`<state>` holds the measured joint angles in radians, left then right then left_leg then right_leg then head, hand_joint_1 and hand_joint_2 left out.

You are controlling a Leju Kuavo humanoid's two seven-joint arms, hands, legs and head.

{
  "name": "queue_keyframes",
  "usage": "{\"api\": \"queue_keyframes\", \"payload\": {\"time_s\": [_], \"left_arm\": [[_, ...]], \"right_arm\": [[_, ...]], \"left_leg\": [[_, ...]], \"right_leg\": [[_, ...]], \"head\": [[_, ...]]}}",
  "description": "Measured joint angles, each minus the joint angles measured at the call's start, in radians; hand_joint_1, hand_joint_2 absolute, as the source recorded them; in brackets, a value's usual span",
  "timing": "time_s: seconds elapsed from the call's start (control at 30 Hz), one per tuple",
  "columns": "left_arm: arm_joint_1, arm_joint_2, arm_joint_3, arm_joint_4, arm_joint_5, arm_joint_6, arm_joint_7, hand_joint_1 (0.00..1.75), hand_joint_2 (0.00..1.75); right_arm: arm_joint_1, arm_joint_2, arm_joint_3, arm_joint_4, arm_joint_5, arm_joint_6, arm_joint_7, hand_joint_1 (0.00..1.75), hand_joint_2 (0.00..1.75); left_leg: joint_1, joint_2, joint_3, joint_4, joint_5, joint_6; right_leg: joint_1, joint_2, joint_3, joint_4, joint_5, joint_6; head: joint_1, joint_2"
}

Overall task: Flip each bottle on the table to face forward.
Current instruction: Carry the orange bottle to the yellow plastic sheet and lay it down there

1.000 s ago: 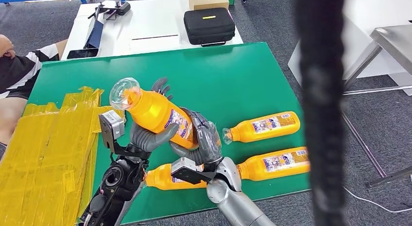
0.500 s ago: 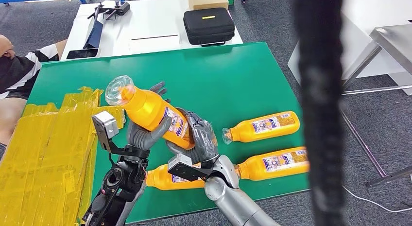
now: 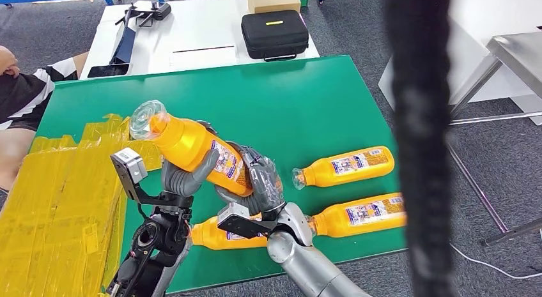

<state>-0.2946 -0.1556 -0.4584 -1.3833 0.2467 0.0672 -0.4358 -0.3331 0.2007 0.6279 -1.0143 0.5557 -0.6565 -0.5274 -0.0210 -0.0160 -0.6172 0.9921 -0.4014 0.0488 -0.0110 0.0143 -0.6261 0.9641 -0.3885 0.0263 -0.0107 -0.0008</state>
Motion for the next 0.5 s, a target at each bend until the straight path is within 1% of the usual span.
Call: {"api": "queue_keyframes", "payload": {"time_s": [0.27,0.3,0.4,0.5], "left_arm": [[0.006,0.000,-0.004,-0.012,-0.006,0.029,-0.023,1.75,1.75],[0.006,0.000,-0.005,-0.014,-0.013,0.032,-0.026,1.75,1.75],[0.007,0.000,-0.011,-0.019,-0.033,0.045,-0.038,1.75,1.75],[0.005,0.000,-0.015,-0.035,-0.061,0.081,-0.055,1.75,1.75]], "right_arm": [[-0.005,0.000,0.007,0.000,-0.022,0.003,-0.003,1.75,1.75],[-0.005,0.000,0.007,-0.001,-0.030,0.005,-0.005,1.34,1.75],[-0.003,-0.002,0.007,-0.012,-0.054,0.008,-0.011,0.03,1.75],[0.011,-0.008,0.006,-0.043,-0.067,-0.007,-0.019,0.00,1.75]], "left_leg": [[0.000,0.000,0.000,0.000,0.000,0.000],[0.000,0.000,0.000,0.000,0.000,0.000],[0.000,0.000,0.000,0.000,0.000,0.000],[0.000,0.000,0.000,0.000,0.000,0.000]], "right_leg": [[0.000,0.000,0.000,0.000,0.000,0.000],[0.000,0.000,0.000,0.000,0.000,0.000],[0.000,0.000,0.000,0.000,0.000,0.000],[0.000,0.000,0.000,0.000,0.000,0.000]], "head": [[0.000,0.000],[0.000,0.000],[0.000,0.000],[0.000,0.000]]}}
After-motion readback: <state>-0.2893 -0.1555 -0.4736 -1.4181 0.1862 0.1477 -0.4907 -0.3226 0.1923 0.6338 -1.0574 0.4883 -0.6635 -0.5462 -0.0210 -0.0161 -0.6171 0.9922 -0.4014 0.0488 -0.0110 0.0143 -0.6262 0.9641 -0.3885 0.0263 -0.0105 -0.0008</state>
